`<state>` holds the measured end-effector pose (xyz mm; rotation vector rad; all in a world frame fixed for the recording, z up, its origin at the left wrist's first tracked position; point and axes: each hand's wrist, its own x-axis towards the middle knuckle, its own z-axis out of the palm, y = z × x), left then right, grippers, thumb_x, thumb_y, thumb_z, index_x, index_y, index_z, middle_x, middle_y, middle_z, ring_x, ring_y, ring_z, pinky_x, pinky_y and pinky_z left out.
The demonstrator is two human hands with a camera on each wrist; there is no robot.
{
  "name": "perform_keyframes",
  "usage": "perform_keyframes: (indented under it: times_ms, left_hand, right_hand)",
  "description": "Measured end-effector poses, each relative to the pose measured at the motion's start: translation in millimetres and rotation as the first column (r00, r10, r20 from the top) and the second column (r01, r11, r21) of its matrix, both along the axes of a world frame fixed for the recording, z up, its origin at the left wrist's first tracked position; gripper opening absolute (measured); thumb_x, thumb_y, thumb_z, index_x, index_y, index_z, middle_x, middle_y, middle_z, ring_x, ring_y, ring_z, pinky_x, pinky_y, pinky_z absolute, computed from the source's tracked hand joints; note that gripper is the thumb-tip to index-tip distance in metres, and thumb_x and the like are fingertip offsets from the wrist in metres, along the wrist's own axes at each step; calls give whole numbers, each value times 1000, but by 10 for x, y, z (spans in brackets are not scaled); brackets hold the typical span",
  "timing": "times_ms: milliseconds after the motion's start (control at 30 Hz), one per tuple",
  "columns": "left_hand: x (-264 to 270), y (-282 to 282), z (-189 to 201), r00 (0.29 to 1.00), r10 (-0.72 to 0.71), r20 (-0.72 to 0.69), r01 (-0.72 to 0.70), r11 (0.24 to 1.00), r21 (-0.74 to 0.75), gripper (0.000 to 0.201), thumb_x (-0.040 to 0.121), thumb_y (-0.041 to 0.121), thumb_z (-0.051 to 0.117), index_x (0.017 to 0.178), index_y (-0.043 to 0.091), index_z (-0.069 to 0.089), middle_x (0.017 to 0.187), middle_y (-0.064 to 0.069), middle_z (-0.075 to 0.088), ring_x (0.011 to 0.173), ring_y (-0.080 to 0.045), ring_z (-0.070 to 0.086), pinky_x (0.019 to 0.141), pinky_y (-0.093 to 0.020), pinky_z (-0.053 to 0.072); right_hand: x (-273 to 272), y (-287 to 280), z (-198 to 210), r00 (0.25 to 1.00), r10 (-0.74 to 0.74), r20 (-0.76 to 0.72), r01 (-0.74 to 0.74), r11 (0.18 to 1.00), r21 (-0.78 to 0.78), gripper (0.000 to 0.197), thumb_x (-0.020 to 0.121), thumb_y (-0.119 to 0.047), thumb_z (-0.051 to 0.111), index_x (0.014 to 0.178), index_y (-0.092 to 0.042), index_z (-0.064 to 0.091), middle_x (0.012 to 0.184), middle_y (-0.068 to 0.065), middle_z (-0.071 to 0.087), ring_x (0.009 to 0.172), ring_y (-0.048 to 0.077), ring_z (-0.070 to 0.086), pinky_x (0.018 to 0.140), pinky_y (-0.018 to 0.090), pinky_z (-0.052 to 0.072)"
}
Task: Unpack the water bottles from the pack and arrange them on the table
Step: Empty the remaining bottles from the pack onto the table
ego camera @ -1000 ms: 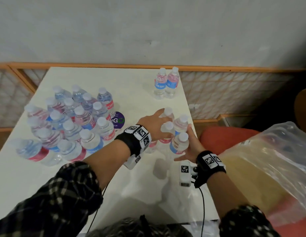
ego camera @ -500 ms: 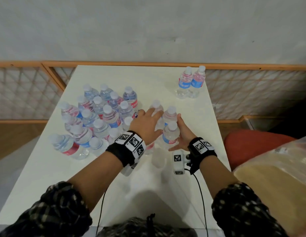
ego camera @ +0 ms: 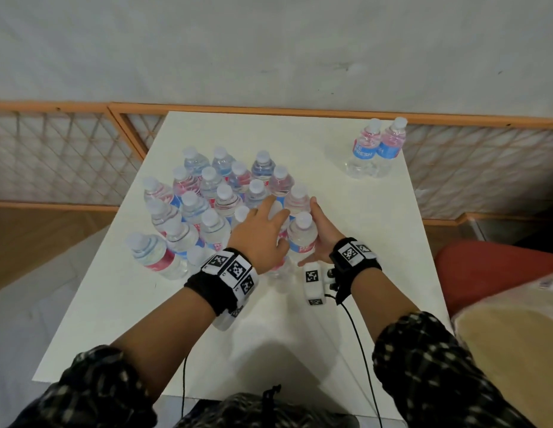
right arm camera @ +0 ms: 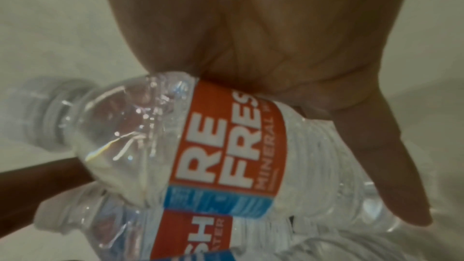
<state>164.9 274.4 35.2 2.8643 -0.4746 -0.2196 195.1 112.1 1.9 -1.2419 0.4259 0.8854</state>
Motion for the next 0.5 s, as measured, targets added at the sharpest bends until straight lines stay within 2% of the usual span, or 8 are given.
perform_keyframes:
  times_ms: [100, 167, 233, 300, 367, 433, 500]
  left_hand:
    - [-24, 60, -6, 1000, -6, 0, 6, 1000, -26, 60, 85, 39, 52, 141, 25, 34, 156, -3, 10, 125, -32, 38, 87, -41, 49]
    - [-38, 77, -11, 1000, -6, -3, 6, 999, -40, 62, 83, 40, 53, 141, 26, 34, 156, -3, 10, 126, -32, 37, 86, -41, 49]
    - [-54, 92, -26, 1000, 3, -13, -4, 999, -47, 63, 82, 40, 54, 141, 27, 33, 156, -3, 8, 128, -32, 35, 86, -43, 50]
    - [-68, 110, -37, 1000, 5, -16, -6, 999, -38, 65, 83, 41, 53, 143, 29, 30, 157, -3, 6, 131, -32, 31, 86, -43, 50]
    - [-70, 127, -33, 1000, -19, 3, 19, 1000, -14, 67, 85, 43, 51, 145, 30, 26, 157, -3, 5, 134, -32, 27, 87, -43, 50]
    - [-72, 162, -3, 998, -46, 45, 46, 999, 4, 66, 87, 47, 49, 145, 29, 26, 157, -3, 10, 132, -31, 28, 87, -42, 51]
    - [-69, 212, 28, 989, -77, 130, 76, 997, 18, 64, 86, 51, 44, 143, 26, 32, 154, -5, 22, 130, -31, 32, 88, -44, 51]
  right_hand:
    - [-12, 60, -30, 1000, -9, -10, 10, 1000, 9, 74, 86, -74, 3, 106, -29, 59, 99, 5, 67, 87, 23, 61, 67, 38, 46]
    - [-9, 94, -105, 999, -18, -31, 18, 1000, 0, 75, 82, -79, 6, 104, -33, 60, 118, 9, 65, 100, 28, 60, 78, 45, 47]
    - [-31, 148, -167, 999, -24, -43, 23, 999, -24, 79, 77, -84, 8, 111, -35, 59, 132, 11, 57, 115, 34, 52, 92, 57, 40]
    - [-41, 173, -230, 998, -38, -51, 36, 999, -36, 82, 77, -85, 7, 121, -35, 55, 133, 11, 56, 119, 35, 50, 99, 60, 35]
    - [-65, 176, -255, 998, -37, -42, 34, 998, -61, 82, 77, -84, 6, 124, -36, 53, 128, 10, 58, 115, 33, 51, 98, 58, 37]
    - [-81, 170, -298, 999, -43, -28, 40, 994, -106, 83, 74, -88, 10, 129, -39, 48, 125, 5, 57, 114, 31, 51, 90, 56, 41]
    - [-86, 202, -331, 999, -50, -6, 49, 988, -143, 87, 63, -95, 21, 134, -48, 40, 133, 1, 53, 118, 31, 50, 81, 56, 46]
